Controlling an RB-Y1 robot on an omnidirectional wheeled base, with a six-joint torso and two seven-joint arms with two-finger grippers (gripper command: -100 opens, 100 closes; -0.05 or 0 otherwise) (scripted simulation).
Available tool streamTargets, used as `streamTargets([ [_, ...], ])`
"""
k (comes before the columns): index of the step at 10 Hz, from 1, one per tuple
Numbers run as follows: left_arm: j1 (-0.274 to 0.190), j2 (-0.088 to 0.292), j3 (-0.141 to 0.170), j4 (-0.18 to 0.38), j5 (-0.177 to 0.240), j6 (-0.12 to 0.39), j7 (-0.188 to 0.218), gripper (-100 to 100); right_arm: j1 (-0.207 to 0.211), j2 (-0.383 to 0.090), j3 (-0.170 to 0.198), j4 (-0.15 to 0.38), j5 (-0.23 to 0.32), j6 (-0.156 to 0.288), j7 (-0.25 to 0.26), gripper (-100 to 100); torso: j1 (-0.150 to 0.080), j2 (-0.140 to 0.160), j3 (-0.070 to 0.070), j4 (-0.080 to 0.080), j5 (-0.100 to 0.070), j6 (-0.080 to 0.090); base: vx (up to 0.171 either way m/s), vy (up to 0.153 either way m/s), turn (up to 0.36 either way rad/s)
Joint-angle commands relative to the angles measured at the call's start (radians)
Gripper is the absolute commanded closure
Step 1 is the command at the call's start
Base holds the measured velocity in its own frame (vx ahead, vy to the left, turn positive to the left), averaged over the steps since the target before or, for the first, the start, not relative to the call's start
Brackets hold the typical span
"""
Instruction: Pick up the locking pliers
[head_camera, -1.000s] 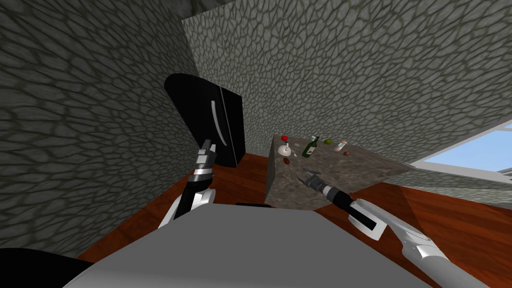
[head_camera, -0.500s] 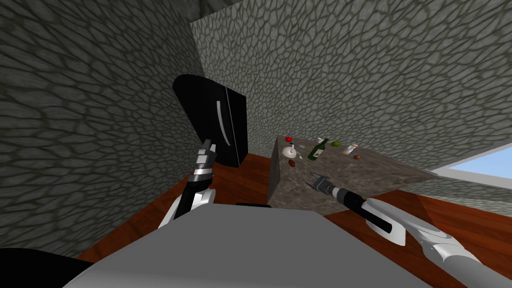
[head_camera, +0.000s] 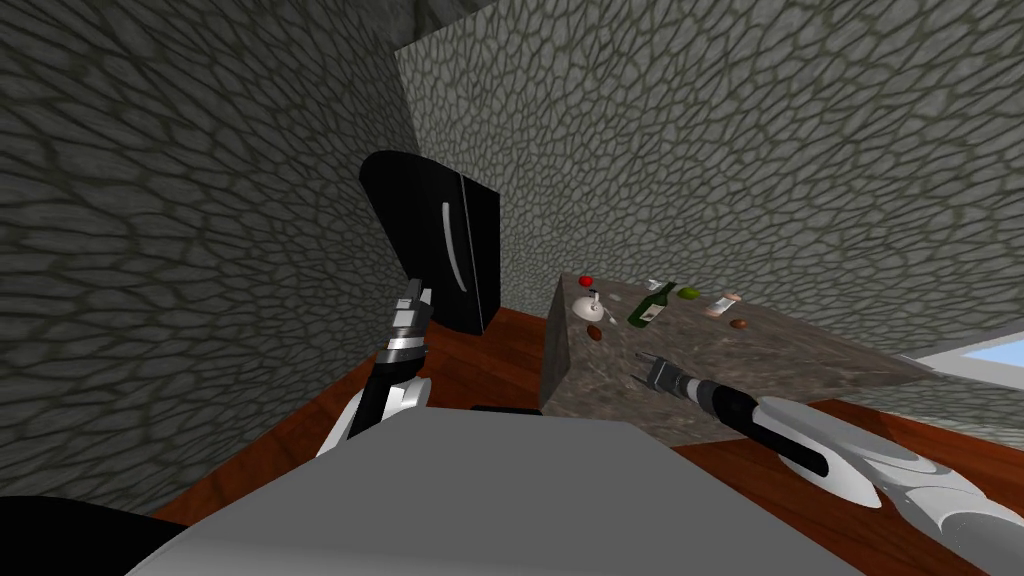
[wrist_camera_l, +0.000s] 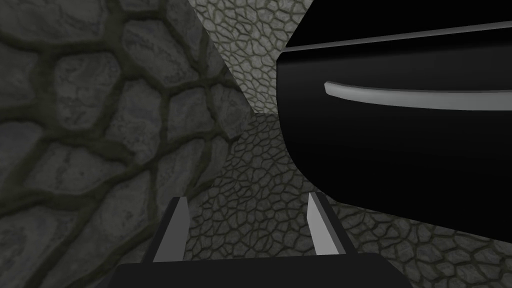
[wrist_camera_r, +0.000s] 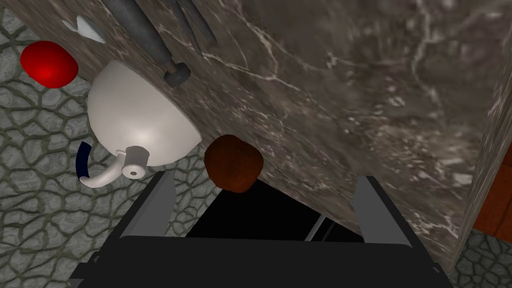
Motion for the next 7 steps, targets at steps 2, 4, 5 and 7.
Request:
streamTargets([
  [2,0.000,0.000,0.000,0.000,0.000,0.000,0.000,0,-0.009,-0.026,0.014,0.049,0.038,-0.013,0.009,-100,0.000,0.000,0.000,0.000,0.000,0.000,0.031,0.022,0.051],
  [4,0.000,0.000,0.000,0.000,0.000,0.000,0.000,0,-0.008,-0.071,0.028,0.106,0.094,-0.032,0.016,-100,-0.001,0.001,0.000,0.000,0.000,0.000,0.044,0.013,0.077],
  [5,0.000,0.000,0.000,0.000,0.000,0.000,0.000,0,-0.008,-0.071,0.028,0.112,0.094,-0.032,0.016,-100,-0.002,0.000,0.000,0.000,0.000,0.000,0.042,0.011,0.038],
  [7,0.000,0.000,0.000,0.000,0.000,0.000,0.000,0,-0.006,-0.106,0.041,0.167,0.146,-0.051,0.020,-100,-0.001,0.000,0.000,0.000,0.000,0.000,0.045,0.010,0.078],
])
